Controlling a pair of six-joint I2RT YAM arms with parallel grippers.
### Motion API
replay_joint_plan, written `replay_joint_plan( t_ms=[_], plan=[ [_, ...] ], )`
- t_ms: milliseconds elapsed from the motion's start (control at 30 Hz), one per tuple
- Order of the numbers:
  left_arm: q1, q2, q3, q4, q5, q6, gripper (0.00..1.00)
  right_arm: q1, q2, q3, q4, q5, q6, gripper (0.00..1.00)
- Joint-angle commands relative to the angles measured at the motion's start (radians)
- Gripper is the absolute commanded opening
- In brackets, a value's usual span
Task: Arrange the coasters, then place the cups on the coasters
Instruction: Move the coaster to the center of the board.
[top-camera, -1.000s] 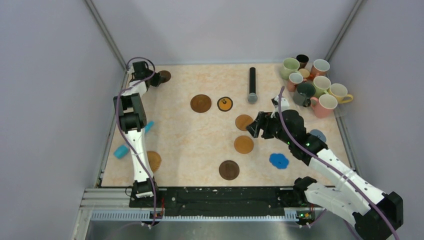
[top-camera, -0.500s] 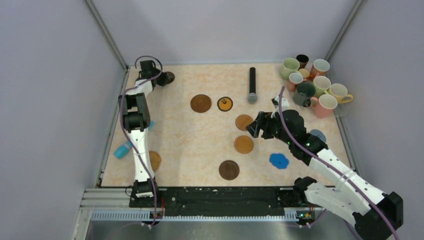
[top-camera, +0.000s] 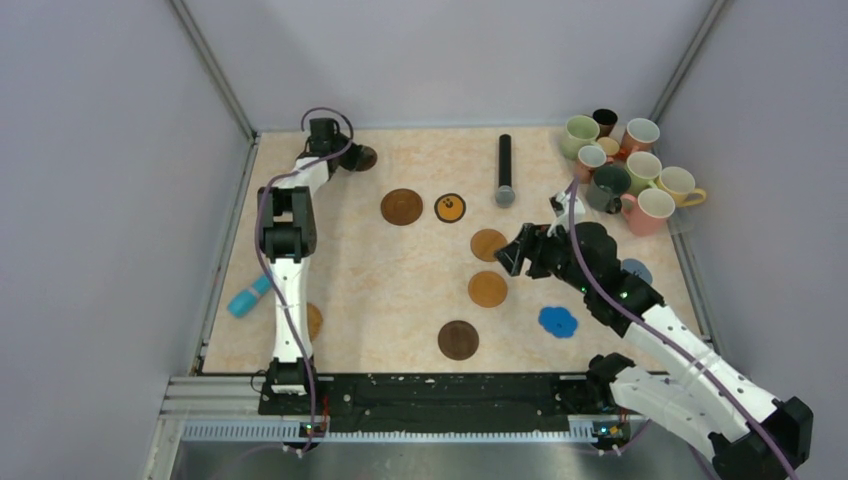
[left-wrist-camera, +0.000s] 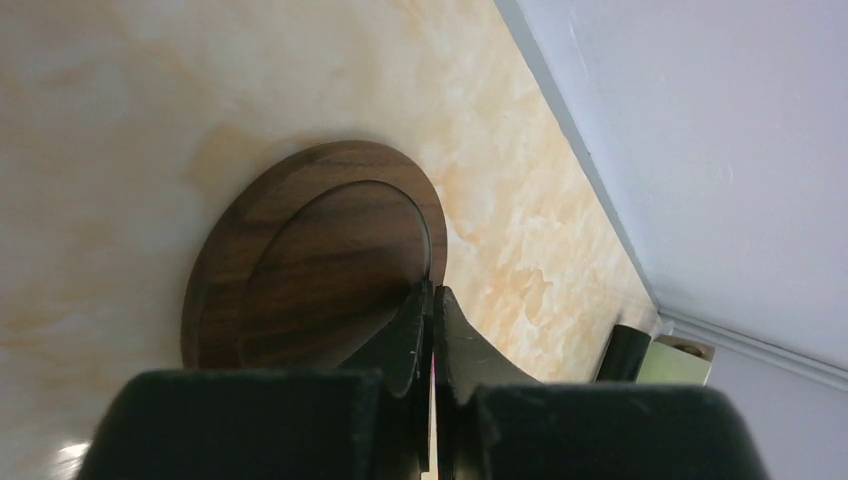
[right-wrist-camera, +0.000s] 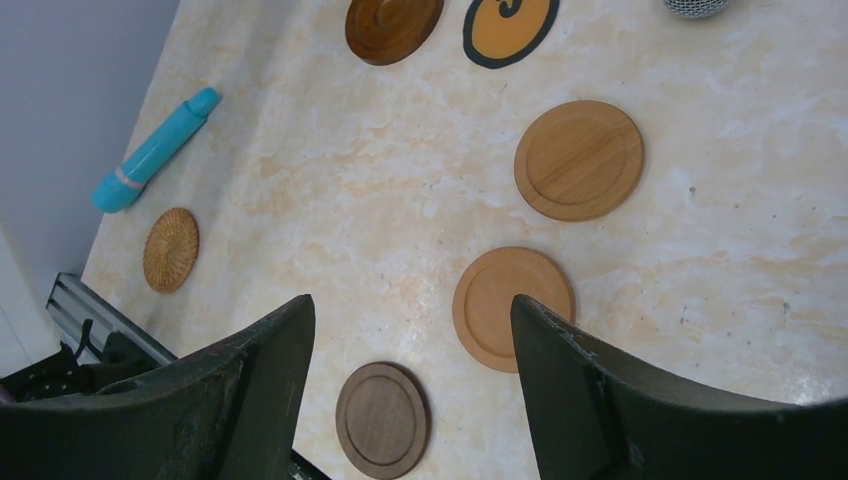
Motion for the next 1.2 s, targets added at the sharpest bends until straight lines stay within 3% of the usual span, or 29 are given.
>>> replay_joint_plan(
  t_ms=[0, 567, 1167],
  plan=[
    [-0.053, 0.067, 0.032, -0.020, 0.019, -0.003, 0.01, 0.005, -0.042, 0.056, -0.006, 0.002, 0.007, 0.71],
    [-0.180, 0.096, 0.029, 0.015, 0.071, -0.029, 0.01, 0.005, -0.070, 0.059, -0.022, 0.011, 0.004, 0.72],
    [-0.242, 0.035, -0.079, -0.002, 0.119, -0.015, 0.03, 0.005, -0.134, 0.049, -0.046, 0.021, 0.015, 0.71]
  ],
)
